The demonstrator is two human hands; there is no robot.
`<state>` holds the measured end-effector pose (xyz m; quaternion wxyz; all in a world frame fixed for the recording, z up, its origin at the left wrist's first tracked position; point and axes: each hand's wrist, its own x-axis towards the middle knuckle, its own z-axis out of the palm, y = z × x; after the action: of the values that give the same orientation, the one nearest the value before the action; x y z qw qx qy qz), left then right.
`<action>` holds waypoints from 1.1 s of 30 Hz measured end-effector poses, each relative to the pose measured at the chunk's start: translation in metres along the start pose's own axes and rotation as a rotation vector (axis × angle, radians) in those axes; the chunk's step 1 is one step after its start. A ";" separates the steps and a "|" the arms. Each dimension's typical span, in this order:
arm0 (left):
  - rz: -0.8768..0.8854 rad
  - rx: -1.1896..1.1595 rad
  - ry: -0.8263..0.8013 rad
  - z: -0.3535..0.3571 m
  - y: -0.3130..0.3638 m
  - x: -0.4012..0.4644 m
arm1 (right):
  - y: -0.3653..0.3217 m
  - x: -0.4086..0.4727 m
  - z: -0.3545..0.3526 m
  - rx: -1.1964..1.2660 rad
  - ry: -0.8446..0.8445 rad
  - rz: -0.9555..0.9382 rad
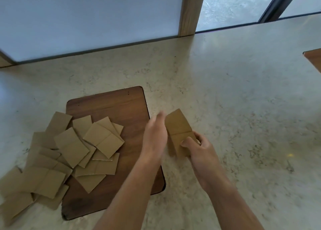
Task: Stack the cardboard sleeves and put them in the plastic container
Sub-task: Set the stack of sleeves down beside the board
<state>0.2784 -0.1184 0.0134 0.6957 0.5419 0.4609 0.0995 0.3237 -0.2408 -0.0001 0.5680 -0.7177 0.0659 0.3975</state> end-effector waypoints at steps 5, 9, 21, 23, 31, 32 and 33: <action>-0.018 -0.171 0.116 0.016 -0.024 -0.005 | 0.003 -0.007 0.025 -0.063 -0.029 -0.114; -0.001 -0.145 0.142 0.015 -0.029 -0.001 | 0.005 -0.003 0.023 -0.371 -0.018 -0.221; 0.054 -0.101 0.141 0.035 -0.047 0.009 | 0.024 0.023 0.005 -0.729 0.100 -0.389; 0.087 -0.128 0.155 0.037 -0.052 0.006 | 0.026 0.023 0.004 -0.783 0.166 -0.407; 0.142 -0.111 0.077 0.036 -0.054 0.009 | 0.023 0.020 0.007 -0.566 0.146 -0.320; 0.132 -0.104 0.052 0.036 -0.054 0.010 | 0.021 0.020 0.008 -0.517 0.128 -0.308; 0.119 -0.096 0.027 0.035 -0.053 0.012 | 0.019 0.020 0.009 -0.479 0.105 -0.294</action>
<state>0.2923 -0.1550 -0.0381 0.7075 0.5330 0.4317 0.1702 0.3220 -0.2322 -0.0280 0.4295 -0.8530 -0.1055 0.2773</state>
